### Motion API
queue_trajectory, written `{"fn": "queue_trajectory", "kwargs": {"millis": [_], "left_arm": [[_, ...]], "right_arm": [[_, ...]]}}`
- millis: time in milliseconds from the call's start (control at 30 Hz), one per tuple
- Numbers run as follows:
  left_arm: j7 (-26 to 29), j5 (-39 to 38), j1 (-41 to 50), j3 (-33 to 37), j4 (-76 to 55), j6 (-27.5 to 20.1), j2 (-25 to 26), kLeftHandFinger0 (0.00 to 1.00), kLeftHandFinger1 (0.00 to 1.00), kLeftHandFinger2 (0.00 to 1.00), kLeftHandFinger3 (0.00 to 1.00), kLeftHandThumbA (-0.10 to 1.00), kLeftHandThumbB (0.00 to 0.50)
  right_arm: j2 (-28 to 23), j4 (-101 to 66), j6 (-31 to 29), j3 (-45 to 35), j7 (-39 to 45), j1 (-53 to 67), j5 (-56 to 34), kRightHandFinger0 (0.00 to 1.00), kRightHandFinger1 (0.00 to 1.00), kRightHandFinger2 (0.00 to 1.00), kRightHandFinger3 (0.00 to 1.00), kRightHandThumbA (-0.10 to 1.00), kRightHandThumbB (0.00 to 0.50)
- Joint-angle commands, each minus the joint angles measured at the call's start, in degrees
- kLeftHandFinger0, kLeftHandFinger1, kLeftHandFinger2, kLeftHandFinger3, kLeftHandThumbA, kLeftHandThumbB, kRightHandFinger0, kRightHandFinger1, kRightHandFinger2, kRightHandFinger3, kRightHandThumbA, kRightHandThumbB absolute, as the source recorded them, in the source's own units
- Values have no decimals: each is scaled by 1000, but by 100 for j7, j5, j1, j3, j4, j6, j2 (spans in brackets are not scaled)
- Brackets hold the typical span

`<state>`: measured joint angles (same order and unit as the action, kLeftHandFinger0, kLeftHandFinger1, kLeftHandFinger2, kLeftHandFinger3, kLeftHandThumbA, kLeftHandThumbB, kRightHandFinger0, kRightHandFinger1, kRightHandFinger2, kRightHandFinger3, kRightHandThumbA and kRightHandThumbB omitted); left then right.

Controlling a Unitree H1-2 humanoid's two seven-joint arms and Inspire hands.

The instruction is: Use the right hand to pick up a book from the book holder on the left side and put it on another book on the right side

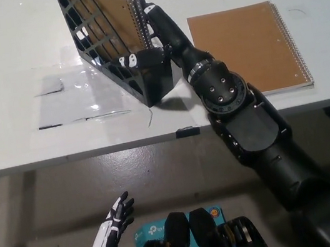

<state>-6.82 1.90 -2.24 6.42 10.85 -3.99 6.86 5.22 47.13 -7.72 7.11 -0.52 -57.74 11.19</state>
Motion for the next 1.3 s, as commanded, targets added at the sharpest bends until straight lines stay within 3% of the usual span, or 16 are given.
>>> {"fn": "queue_trajectory", "kwargs": {"millis": [0, 300, 500, 533, 567, 600, 633, 667, 700, 733, 767, 833, 867, 1000, 1067, 1267], "left_arm": [[-119, 6, 2, 24, -197, -125, 66, 1000, 1000, 1000, 1000, 1000, 109], [-114, 7, 10, 35, -180, -165, 63, 1000, 1000, 1000, 1000, 1000, 110], [-125, 17, 11, 45, -219, -126, 72, 1000, 1000, 1000, 1000, 1000, 103], [-124, 23, 8, 49, -217, -130, 73, 1000, 1000, 1000, 1000, 1000, 102], [-133, 28, 13, 54, -219, -131, 85, 1000, 1000, 1000, 1000, 1000, 101], [-134, 29, 12, 55, -218, -129, 87, 1000, 1000, 1000, 1000, 1000, 101], [-141, 22, 7, 57, -193, -157, 91, 1000, 1000, 1000, 1000, 1000, 109], [-138, 31, 0, 62, -186, -186, 93, 1000, 1000, 1000, 1000, 1000, 116], [-132, 45, 3, 69, -232, -149, 93, 1000, 1000, 1000, 1000, 1000, 116], [-130, 37, -10, 71, -221, -149, 81, 1000, 1000, 1000, 1000, 1000, 120], [-127, 36, -11, 74, -212, -157, 72, 1000, 1000, 1000, 1000, 1000, 120], [-117, 56, 13, 77, -251, -125, 80, 1000, 1000, 1000, 1000, 1000, 117], [-120, 51, 20, 75, -277, -100, 85, 1000, 1000, 1000, 1000, 1000, 115], [-104, 50, -9, 64, -296, -56, 78, 1000, 1000, 1000, 1000, 1000, 119], [-114, 47, -26, 68, -274, -98, 84, 1000, 1000, 1000, 1000, 1000, 117], [-111, 40, -92, 53, -226, -96, 89, 999, 1000, 1000, 1000, 1000, 111]], "right_arm": [[102, 129, -172, -76, 29, -515, -191, 876, 943, 1000, 1000, 947, 280], [134, 568, -170, -82, -25, -689, -225, 974, 934, 1000, 1000, 957, 248], [123, 850, -258, -135, -92, -788, -287, 929, 900, 1000, 1000, 935, 231], [125, 883, -256, -154, -91, -801, -308, 878, 867, 999, 1000, 921, 218], [127, 906, -238, -165, -130, -801, -302, 744, 756, 904, 1000, 912, 221], [124, 928, -216, -154, -188, -814, -259, 656, 711, 873, 1000, 911, 220], [156, 979, -127, -225, -295, -843, -296, 251, 350, 566, 872, 869, 230], [182, 1052, -128, -255, -503, -873, -254, 93, 155, 356, 593, 790, 206], [245, 1143, -28, -284, -1015, -927, -102, 19, 31, 190, 321, 549, 165], [273, 1189, 74, -301, -1280, -962, -17, 1, 1, 109, 115, 222, 141], [302, 1212, 144, -336, -1425, -977, -7, 0, 0, 132, 48, -17, 128], [367, 1266, 162, -425, -1556, -987, -83, 0, 12, 222, 3, -99, 119], [384, 1313, 108, -443, -1598, -991, -101, 0, 18, 250, 1, -100, 117], [408, 1583, -92, -603, -1529, -1024, -321, 0, 148, 464, 1, 111, 148], [412, 1601, -131, -637, -1510, -1011, -338, 0, 172, 496, 38, 138, 154], [423, 1711, -200, -711, -1498, -1039, -426, 0, 173, 496, 23, 181, 161]]}}
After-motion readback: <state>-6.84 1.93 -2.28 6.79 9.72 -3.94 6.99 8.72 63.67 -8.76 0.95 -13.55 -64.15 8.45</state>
